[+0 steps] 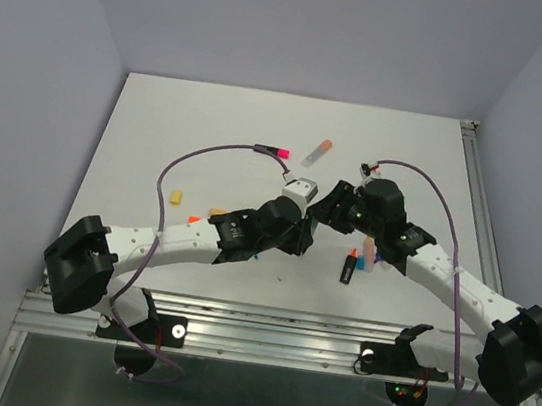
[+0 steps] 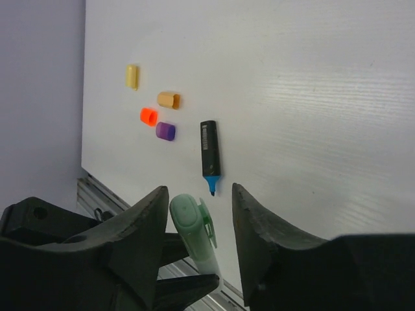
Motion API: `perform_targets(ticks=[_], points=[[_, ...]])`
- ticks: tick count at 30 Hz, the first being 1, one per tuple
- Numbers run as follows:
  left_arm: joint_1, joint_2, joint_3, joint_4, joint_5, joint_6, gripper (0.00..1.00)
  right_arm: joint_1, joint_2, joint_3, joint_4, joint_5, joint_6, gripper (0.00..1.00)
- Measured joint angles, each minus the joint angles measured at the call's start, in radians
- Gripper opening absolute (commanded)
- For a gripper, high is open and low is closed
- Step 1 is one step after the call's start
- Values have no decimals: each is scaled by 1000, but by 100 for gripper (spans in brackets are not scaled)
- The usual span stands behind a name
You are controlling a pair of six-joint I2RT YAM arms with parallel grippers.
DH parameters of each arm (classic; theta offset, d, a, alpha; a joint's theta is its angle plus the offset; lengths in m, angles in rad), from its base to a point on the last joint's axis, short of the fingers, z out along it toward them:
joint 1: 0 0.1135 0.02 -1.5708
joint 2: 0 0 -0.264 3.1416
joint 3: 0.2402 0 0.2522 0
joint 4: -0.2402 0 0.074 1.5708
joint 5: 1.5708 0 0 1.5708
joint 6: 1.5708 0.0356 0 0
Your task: Open the pen caps
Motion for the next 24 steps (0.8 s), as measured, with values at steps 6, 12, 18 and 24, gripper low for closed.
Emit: perform_targets(ticks=[6,12,18,24], points=[[0,11,4,-2,-1,0,0,0,3,-2,1,-1,11,6],[0,14,9,-2,-3,-5,0,-1,3,-2,-4,23,13,1],[-8,15,6,1,3,-43,0,8,0,-1,-28,127,1,1],[-71,8,-71,97,-77,-141,0,40,9,32,-143,245,-16,1]])
